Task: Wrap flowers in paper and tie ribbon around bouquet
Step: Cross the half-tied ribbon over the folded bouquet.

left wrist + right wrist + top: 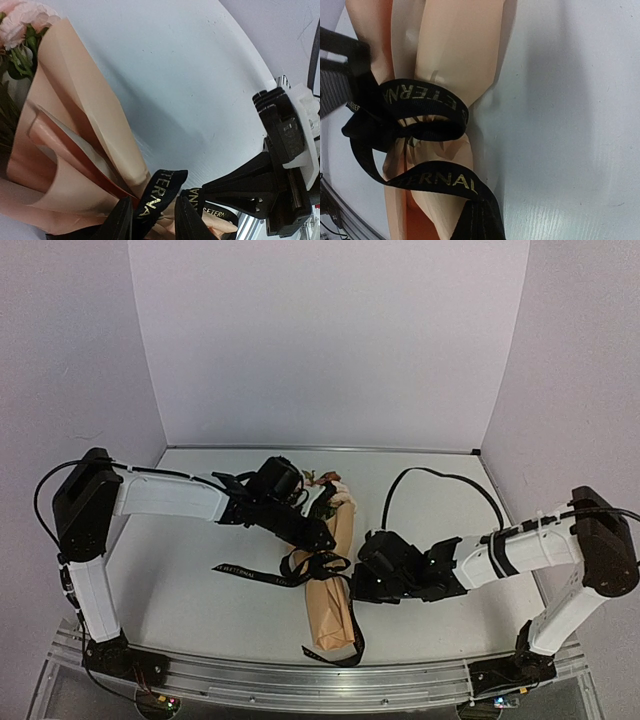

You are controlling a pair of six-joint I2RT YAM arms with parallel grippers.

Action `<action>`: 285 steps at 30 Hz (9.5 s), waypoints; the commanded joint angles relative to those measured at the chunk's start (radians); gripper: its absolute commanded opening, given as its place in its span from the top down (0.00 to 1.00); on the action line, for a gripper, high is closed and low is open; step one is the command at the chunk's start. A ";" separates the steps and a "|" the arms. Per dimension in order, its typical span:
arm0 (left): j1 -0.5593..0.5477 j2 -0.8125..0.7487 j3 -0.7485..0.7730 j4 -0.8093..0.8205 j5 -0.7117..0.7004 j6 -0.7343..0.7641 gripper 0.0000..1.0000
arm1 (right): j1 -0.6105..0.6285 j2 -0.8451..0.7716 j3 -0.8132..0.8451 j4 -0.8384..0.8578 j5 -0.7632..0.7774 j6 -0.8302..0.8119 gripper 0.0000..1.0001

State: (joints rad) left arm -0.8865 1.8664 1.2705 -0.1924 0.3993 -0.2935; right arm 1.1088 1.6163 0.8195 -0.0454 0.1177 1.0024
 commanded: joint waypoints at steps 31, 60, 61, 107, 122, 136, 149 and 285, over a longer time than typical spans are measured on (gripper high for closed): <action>-0.028 0.054 0.034 -0.063 -0.014 0.019 0.55 | -0.039 0.007 -0.017 0.176 -0.059 0.065 1.00; -0.040 -0.041 -0.007 0.000 -0.024 0.020 1.00 | -0.069 0.037 0.025 0.153 -0.087 0.080 1.00; -0.041 -0.045 -0.011 0.007 -0.017 0.021 1.00 | -0.071 0.037 0.027 0.153 -0.086 0.081 1.00; -0.027 -0.044 -0.103 0.040 0.138 0.034 1.00 | -0.197 0.363 -0.169 1.277 -0.281 0.360 1.00; 0.007 -0.097 -0.129 0.059 0.064 -0.011 0.84 | -0.197 0.443 -0.125 1.340 -0.308 0.367 1.00; 0.019 -0.162 -0.116 0.070 0.067 -0.007 0.70 | -0.204 0.453 -0.120 1.340 -0.317 0.367 1.00; 0.084 -0.155 -0.087 0.024 -0.027 -0.026 0.73 | -0.210 0.453 -0.120 1.339 -0.325 0.371 1.00; 0.058 -0.063 -0.035 0.037 -0.050 -0.249 0.77 | -0.224 0.322 0.016 1.022 -0.372 0.078 1.00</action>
State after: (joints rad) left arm -0.8238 1.8722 1.2474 -0.2134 0.3450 -0.5498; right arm 0.8860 1.9823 0.8135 0.9158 -0.2275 1.1102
